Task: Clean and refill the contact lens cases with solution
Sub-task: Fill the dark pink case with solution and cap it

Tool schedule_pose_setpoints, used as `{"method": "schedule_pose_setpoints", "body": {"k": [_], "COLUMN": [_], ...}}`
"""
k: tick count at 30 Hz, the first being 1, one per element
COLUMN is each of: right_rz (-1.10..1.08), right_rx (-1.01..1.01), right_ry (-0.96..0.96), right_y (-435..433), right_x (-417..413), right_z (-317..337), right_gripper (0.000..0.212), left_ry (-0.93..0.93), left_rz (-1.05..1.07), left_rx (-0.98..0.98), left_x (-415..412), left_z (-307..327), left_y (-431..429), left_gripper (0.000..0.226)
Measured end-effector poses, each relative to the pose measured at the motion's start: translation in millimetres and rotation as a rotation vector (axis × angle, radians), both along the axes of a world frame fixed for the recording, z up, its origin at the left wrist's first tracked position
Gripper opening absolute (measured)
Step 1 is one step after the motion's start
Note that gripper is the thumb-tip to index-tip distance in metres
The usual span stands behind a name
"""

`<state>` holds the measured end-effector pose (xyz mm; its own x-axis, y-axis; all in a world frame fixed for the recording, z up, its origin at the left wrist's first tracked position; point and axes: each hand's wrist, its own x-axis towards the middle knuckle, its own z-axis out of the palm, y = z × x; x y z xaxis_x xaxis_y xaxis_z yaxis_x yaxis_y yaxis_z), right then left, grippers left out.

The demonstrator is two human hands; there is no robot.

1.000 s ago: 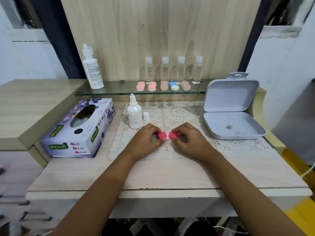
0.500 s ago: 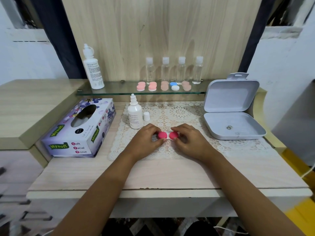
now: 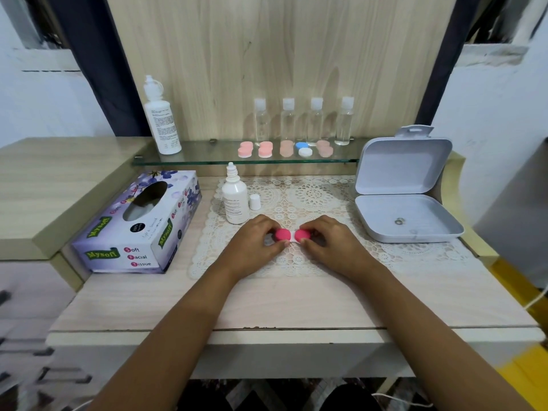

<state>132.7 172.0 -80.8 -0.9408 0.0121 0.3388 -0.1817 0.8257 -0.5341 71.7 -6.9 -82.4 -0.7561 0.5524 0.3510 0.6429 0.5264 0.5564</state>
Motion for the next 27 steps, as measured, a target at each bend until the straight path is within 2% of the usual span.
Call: {"method": "schedule_pose_setpoints", "body": {"k": [6, 10, 17, 22, 24, 27], "right_rz": [0.003, -0.021, -0.186, -0.323, -0.410, -0.576], "right_rx": [0.018, -0.028, -0.176, -0.143, -0.123, -0.060], "right_ry": [-0.016, 0.008, 0.070, 0.234, 0.306, 0.302], "right_y": [-2.3, -2.6, 3.9, 13.2, 16.0, 22.3], "right_x": [2.4, 2.8, -4.2, -19.8, -28.6, -41.4], "right_z": [-0.2, 0.6, 12.8, 49.5, 66.5, 84.8], "right_gripper": [0.038, 0.026, 0.026, 0.019, 0.023, 0.029], "left_ry": [0.028, 0.070, 0.059, 0.057, 0.060, 0.052], "left_rz": [-0.019, 0.027, 0.064, 0.066, 0.062, 0.061], "left_rx": [-0.034, -0.104, -0.214, -0.213, -0.208, -0.202], "left_x": [1.3, 1.8, 1.5, 2.5, 2.9, 2.6], "left_z": [-0.9, -1.3, -2.7, -3.2, -3.3, -3.4], "left_y": [0.4, -0.4, 1.6, 1.8, 1.6, 1.6], "left_gripper": [0.026, 0.049, 0.055, 0.052, 0.052, 0.052]}}
